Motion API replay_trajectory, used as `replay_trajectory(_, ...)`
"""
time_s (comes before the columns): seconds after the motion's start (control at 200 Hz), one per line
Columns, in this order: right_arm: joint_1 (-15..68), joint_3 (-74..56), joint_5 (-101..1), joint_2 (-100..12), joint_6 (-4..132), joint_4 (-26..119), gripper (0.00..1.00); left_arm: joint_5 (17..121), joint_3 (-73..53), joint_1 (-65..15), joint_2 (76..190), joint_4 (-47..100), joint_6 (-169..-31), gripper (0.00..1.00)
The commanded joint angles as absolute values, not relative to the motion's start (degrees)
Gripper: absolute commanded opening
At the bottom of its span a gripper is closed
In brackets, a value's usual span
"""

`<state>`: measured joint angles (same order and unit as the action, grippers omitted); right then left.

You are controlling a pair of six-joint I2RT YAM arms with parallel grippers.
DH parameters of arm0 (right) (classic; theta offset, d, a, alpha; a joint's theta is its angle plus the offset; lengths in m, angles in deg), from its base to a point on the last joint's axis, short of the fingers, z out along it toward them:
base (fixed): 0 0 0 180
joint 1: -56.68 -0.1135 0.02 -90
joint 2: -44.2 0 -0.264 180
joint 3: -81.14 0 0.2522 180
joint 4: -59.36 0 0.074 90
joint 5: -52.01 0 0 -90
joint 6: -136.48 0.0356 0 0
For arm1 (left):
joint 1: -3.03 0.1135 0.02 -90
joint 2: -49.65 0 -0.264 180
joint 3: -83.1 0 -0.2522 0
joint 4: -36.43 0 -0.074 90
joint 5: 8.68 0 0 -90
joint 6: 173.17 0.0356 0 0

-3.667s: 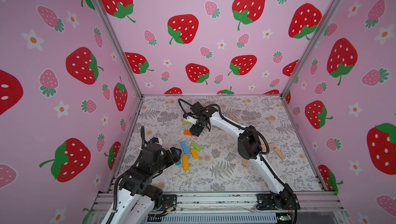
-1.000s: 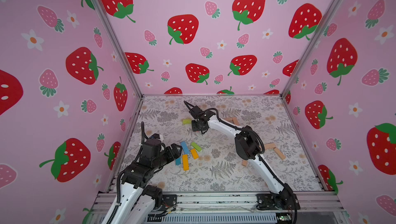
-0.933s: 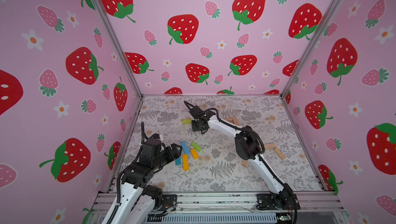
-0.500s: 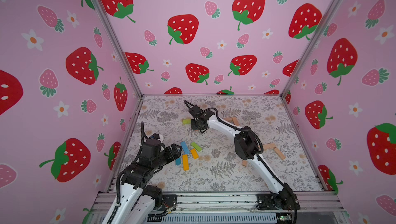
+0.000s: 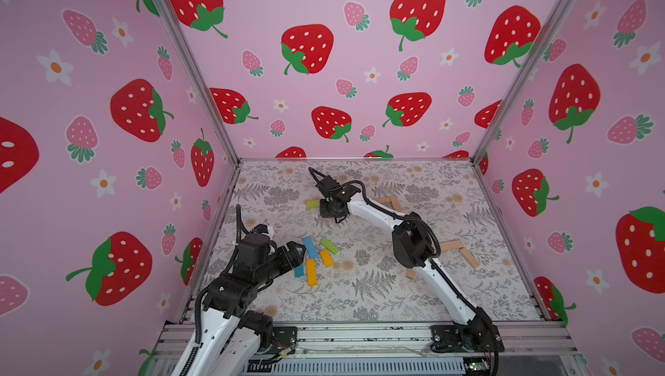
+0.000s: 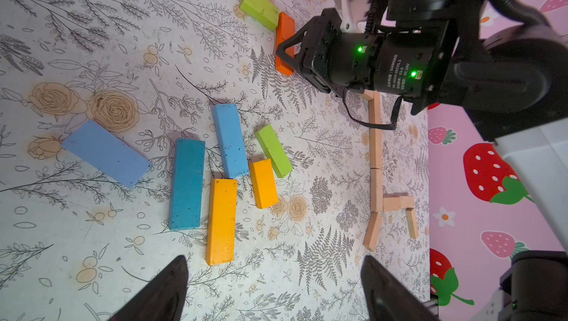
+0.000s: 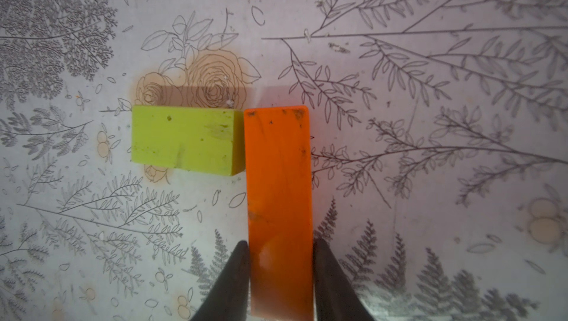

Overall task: Assemble a giraffe with building blocks
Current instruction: Assemble the building block at the center of the board.

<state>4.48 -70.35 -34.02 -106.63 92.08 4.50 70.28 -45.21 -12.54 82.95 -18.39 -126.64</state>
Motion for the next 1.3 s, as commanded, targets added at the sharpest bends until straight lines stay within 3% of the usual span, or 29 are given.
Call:
replay_trajectory(0.0, 3.78, -71.41, -34.86, -109.27, 94.68, 3.55, 0.35, 70.76, -43.59, -12.18, 82.43, -19.43, -126.09, 0.89)
replay_trajectory(0.265, 3.51, -71.46, -36.1, -109.59, 94.77, 4.03, 0.36, 70.91, -43.86, -12.18, 82.18, -19.56, -125.87, 0.89)
replay_trajectory(0.59, 3.42, -71.23, -35.99, -109.53, 94.73, 4.11, 0.44, 71.26, -43.68, -12.18, 82.08, -20.0, -125.46, 0.89)
replay_trajectory(1.006, 3.42, -72.09, -36.15, -110.02, 94.3, 4.3, 0.43, 71.4, -43.68, -12.18, 82.17, -20.04, -125.38, 0.9)
replay_trajectory(1.296, 3.51, -72.99, -35.46, -109.48, 93.2, 2.89, 0.58, 71.3, -43.59, -12.18, 82.19, -20.13, -125.36, 0.9)
